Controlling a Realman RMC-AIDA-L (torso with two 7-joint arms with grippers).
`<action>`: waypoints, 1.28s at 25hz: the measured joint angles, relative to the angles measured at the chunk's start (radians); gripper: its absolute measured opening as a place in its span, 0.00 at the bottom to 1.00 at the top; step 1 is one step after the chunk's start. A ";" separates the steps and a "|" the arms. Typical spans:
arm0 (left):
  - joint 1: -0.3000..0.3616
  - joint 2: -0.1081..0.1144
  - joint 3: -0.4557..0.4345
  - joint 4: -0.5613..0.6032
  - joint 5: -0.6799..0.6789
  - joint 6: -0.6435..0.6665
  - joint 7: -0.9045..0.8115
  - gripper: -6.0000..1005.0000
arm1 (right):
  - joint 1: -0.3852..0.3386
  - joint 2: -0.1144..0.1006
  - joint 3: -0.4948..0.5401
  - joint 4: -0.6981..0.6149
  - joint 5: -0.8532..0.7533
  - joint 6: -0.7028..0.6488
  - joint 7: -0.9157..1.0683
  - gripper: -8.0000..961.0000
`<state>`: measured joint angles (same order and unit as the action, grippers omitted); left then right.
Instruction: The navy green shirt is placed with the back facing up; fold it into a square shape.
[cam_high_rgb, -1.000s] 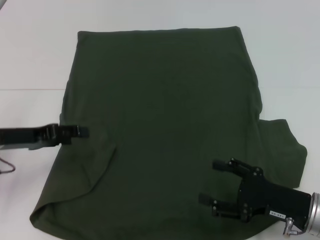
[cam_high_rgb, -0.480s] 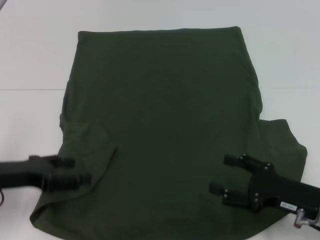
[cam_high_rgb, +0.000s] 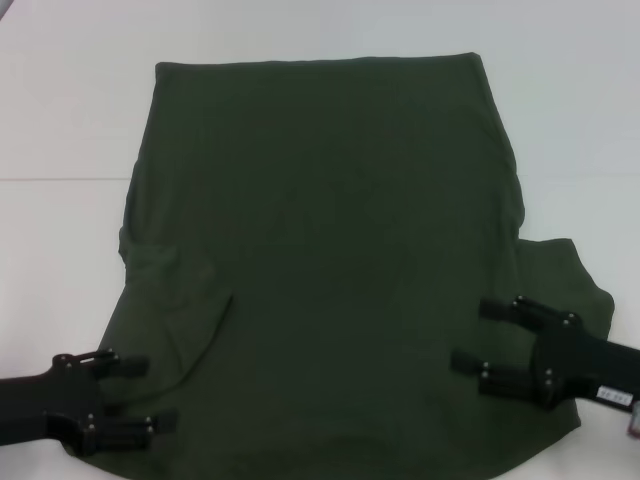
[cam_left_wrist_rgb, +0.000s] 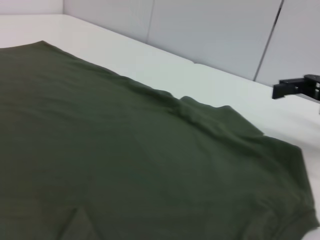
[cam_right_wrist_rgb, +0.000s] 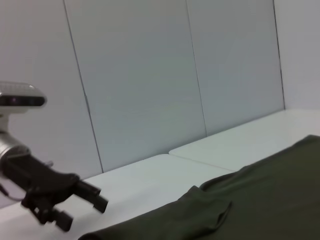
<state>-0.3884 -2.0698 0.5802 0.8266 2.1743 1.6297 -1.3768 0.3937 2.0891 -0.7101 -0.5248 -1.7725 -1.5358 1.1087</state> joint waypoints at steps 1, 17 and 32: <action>0.000 0.000 0.002 -0.001 0.001 0.005 0.001 0.87 | -0.003 0.001 -0.001 -0.037 -0.006 -0.009 0.064 0.97; -0.032 0.001 0.006 -0.003 -0.008 0.101 0.012 0.87 | 0.137 -0.052 0.063 -0.584 -0.586 -0.108 1.447 0.96; -0.054 0.007 0.009 -0.004 -0.006 0.132 0.075 0.87 | 0.202 -0.055 0.189 -0.632 -1.002 -0.089 1.673 0.96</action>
<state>-0.4426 -2.0631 0.5893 0.8227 2.1681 1.7615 -1.3015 0.5958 2.0340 -0.5215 -1.1563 -2.7746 -1.6244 2.7816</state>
